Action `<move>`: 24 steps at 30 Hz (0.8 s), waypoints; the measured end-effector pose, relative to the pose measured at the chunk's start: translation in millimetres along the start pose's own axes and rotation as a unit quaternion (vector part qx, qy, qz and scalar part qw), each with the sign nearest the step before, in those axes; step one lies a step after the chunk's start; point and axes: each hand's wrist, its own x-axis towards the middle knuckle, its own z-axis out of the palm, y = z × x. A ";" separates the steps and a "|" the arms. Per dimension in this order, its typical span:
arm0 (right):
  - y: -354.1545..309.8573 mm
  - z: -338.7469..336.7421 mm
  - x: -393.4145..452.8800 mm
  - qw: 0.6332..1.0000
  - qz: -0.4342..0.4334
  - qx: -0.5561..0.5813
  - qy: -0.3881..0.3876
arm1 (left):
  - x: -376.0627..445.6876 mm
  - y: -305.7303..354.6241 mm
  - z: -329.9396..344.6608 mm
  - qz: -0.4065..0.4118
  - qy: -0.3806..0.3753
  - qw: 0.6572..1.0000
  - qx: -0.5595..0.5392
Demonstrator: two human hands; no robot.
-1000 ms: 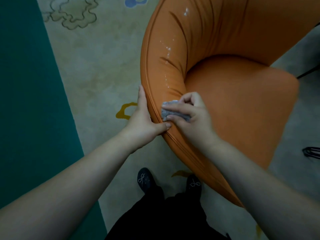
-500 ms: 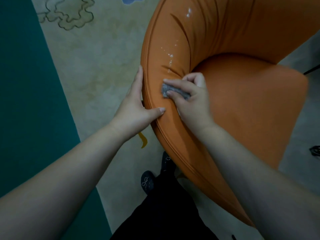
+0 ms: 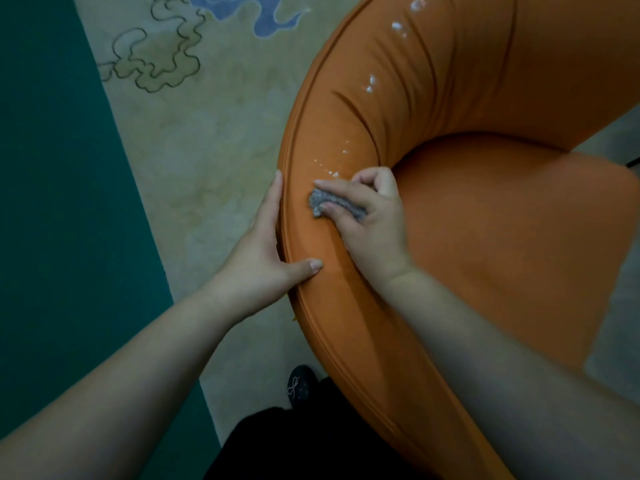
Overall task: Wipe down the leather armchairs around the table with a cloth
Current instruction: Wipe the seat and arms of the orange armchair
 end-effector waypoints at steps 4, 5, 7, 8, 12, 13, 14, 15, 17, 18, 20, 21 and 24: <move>4.9 -12.0 -39.5 0.999 0.034 0.040 -0.013 | 18.2 7.1 -5.8 0.012 0.020 1.000 -0.008; 6.1 -13.0 -42.2 0.998 0.039 0.043 -0.010 | 24.3 10.2 -8.3 0.016 0.020 1.000 0.000; 6.8 -8.8 -26.0 0.998 0.041 0.027 0.027 | 33.4 12.3 -10.9 0.020 0.002 1.000 0.015; 7.0 -4.6 -11.8 0.998 0.043 0.018 0.049 | 35.5 11.1 -11.4 0.019 -0.005 0.999 0.025; 6.3 6.4 18.9 0.994 0.068 0.044 0.069 | 34.9 3.9 -10.3 0.018 0.002 0.998 0.060; 7.2 5.9 10.9 0.995 0.061 0.046 0.058 | 35.2 3.2 -9.8 0.016 0.003 0.998 0.057; 7.6 5.1 -1.3 0.997 0.049 0.042 0.047 | 35.7 2.6 -9.7 0.017 0.005 0.998 0.055; 6.5 4.2 -13.9 0.998 0.037 0.036 0.036 | 35.8 2.2 -9.7 0.019 0.007 0.998 0.058; 6.2 3.8 -25.1 0.999 0.023 0.024 0.028 | 36.2 1.8 -10.0 0.027 0.016 0.997 0.070; 6.3 4.7 -19.6 0.999 0.019 0.014 0.033 | 36.5 1.5 -10.7 0.032 0.018 0.997 0.074; 4.8 10.4 5.6 0.997 0.015 -0.010 0.073 | 38.6 0.4 -13.3 0.041 0.014 0.997 0.069; 4.2 14.5 20.8 0.995 0.025 -0.014 0.100 | 40.4 0.7 -15.3 0.045 0.008 0.997 0.060; 0.3 20.4 47.9 0.987 0.075 0.020 0.143 | 50.7 4.3 -23.7 0.060 -0.022 0.997 0.035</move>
